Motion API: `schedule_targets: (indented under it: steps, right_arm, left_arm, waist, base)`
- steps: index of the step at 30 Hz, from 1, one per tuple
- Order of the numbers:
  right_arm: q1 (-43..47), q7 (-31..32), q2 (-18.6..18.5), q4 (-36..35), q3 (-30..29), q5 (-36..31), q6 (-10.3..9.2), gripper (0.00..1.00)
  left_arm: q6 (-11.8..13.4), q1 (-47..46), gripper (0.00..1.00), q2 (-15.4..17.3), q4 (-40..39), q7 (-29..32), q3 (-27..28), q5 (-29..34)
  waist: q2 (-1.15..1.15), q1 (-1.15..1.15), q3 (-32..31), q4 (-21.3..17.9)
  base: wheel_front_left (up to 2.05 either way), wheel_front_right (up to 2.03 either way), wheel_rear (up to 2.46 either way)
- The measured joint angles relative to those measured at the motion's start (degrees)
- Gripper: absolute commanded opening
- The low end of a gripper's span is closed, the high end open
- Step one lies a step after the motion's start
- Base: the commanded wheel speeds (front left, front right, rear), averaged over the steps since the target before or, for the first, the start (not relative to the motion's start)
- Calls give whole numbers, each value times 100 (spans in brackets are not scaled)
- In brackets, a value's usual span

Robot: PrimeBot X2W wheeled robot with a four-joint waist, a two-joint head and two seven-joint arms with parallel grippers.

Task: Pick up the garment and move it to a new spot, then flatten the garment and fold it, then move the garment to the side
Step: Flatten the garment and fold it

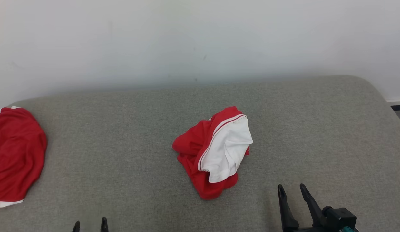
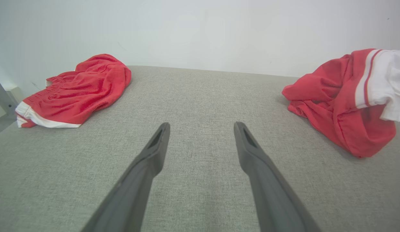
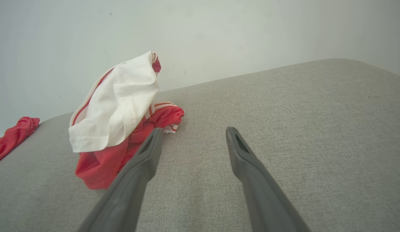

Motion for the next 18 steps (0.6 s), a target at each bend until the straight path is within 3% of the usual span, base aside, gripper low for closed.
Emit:
schedule_targets:
  steps: [8, 18]
  right_arm:
    - [-31, -3, 0, 44, 89, 60, 0, 100]
    - [-116, -4, 0, 90, 122, 115, 0, 100]
  left_arm:
    - [-154, -590, 100, 24, 240, 123, -331, -16]
    - [-291, -2327, 100, 55, 386, 1712, -1165, -119]
  waist:
    - [0, 0, 19, -200]
    - [0, 0, 70, -680]
  base:
    - [0, 0, 0]
    - [0, 0, 0]
